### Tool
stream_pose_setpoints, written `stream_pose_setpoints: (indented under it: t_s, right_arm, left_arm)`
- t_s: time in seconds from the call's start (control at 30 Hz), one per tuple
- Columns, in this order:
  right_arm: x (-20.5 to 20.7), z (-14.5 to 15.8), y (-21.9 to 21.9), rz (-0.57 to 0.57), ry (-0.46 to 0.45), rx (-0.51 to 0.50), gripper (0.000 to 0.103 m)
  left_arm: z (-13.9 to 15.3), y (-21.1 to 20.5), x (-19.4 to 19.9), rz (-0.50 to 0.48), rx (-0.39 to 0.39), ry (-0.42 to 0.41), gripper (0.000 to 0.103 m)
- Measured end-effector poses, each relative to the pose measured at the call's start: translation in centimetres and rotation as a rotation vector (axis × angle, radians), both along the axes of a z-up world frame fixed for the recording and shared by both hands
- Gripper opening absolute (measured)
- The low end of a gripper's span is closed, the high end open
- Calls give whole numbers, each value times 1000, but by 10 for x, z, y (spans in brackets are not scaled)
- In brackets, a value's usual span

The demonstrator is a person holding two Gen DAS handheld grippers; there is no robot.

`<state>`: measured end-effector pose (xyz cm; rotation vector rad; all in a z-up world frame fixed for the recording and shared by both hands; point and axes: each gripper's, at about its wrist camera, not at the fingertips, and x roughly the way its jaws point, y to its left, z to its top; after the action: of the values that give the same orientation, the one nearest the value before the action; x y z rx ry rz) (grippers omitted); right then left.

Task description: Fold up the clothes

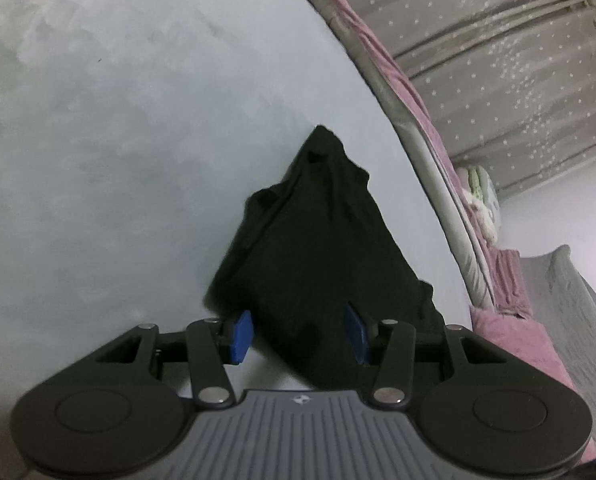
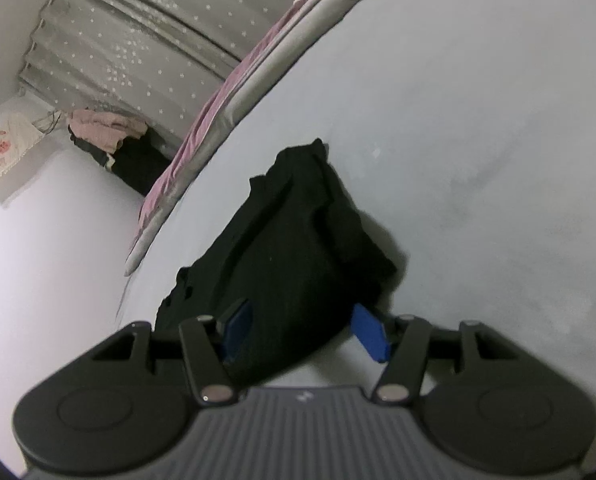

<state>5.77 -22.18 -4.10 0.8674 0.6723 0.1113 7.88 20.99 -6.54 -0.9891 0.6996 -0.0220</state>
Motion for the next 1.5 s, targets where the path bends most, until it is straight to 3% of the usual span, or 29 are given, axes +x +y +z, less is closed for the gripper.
stream_pose_setpoints:
  t_s: [0.13,0.33,0.43,0.5,0.8,1.03,1.5]
  right_arm:
    - [8,-3,5,-37,-11,-15,45]
    - [21,-8,5,-82,-16,-21,27]
    - [24,-12,4,-119,-15,-19,12]
    - [22,-13,4,-139,-21,-31,10]
    - [3,7,6,-167,-39,-86,8]
    - [-22,31,1,-160,-30,-107,8]
    - [-134,57,6,-144,25,-132,8]
  left_arm:
    - [-1,-6,9,33,53,-15,41]
    - [-7,-5,19,84,115,7,11]
    - [-3,-7,19,75,161,-5,7]
    - [3,-11,18,74,203,-7,6]
    - [27,-15,-3,77,257,1,5]
    - [40,-14,-29,60,254,36,5]
    - [47,-13,-130,6,228,106,5]
